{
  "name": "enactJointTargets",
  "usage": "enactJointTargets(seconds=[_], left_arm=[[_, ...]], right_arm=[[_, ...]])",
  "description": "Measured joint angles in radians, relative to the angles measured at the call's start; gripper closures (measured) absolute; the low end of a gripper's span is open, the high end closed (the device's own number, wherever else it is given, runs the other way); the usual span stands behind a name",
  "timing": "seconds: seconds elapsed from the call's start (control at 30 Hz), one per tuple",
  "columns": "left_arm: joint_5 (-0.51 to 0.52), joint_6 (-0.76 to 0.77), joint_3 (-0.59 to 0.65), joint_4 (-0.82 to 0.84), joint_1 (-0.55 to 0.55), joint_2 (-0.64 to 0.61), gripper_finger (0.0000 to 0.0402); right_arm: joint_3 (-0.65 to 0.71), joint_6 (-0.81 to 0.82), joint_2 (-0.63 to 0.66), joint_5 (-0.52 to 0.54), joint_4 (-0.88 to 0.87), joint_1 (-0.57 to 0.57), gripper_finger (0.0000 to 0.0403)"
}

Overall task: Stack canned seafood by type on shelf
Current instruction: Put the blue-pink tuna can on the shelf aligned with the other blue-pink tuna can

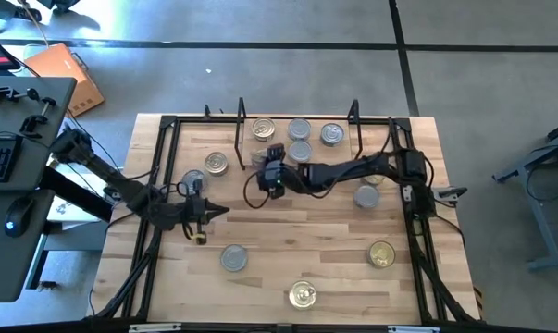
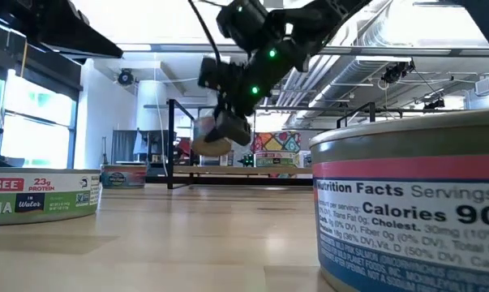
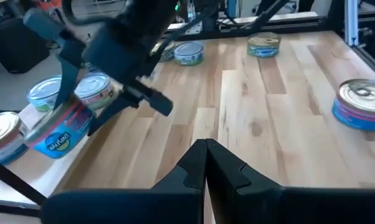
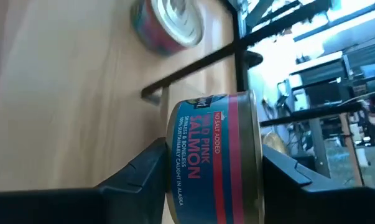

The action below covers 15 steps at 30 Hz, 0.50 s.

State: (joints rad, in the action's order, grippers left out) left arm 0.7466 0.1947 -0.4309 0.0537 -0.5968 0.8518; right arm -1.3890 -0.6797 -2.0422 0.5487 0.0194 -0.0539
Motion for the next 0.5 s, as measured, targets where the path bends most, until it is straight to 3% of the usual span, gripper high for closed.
enactJointTargets(seconds=[0.37, 0.5], left_arm=[[0.024, 0.013, 0.000, 0.026, 0.000, 0.003, 0.0401], [0.025, 0.022, 0.000, 0.032, 0.000, 0.003, 0.0401]], right_arm=[[0.001, 0.002, -0.028, -0.042, 0.007, -0.055, 0.0232], [0.001, 0.014, -0.028, -0.046, 0.009, -0.070, 0.0184]])
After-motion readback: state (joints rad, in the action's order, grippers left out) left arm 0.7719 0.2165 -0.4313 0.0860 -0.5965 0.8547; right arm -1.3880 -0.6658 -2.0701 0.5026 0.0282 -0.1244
